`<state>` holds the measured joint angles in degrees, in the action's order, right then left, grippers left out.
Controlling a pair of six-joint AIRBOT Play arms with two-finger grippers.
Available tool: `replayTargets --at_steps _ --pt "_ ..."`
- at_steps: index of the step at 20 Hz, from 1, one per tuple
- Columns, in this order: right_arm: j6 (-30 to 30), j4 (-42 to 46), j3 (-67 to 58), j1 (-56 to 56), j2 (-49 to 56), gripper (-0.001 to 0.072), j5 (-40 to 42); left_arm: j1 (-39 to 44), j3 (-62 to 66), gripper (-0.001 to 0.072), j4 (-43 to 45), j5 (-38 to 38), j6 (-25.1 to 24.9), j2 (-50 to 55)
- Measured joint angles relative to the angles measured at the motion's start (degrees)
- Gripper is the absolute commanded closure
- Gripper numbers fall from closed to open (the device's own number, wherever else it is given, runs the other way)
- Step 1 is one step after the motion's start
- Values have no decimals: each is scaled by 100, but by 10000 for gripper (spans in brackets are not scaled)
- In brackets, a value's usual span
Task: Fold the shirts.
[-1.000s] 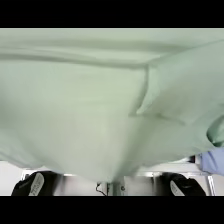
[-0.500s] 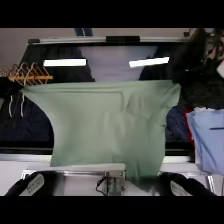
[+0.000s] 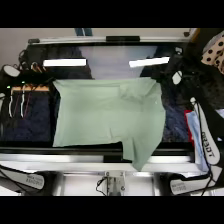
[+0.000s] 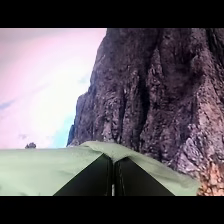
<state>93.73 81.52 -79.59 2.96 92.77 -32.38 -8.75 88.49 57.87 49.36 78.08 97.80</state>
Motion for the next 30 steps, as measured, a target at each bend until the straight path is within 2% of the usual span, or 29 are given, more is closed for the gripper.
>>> replayTargets --at_steps 4,10,15,22,30 --pt "-4 -7 13 -7 155 652 -372 125 291 675 181 396 17 431" --pt "-238 133 66 -85 -96 652 -2376 107 273 675 1137 2050 282 188" --pt "-313 142 199 -96 -120 652 -3462 164 -221 675 1309 2726 289 129" --pt "-330 431 229 -96 -118 652 -4197 35 -402 675 1342 3211 26 39" --pt "-186 514 234 -101 249 642 -4210 -26 -422 674 1104 3104 -74 321"
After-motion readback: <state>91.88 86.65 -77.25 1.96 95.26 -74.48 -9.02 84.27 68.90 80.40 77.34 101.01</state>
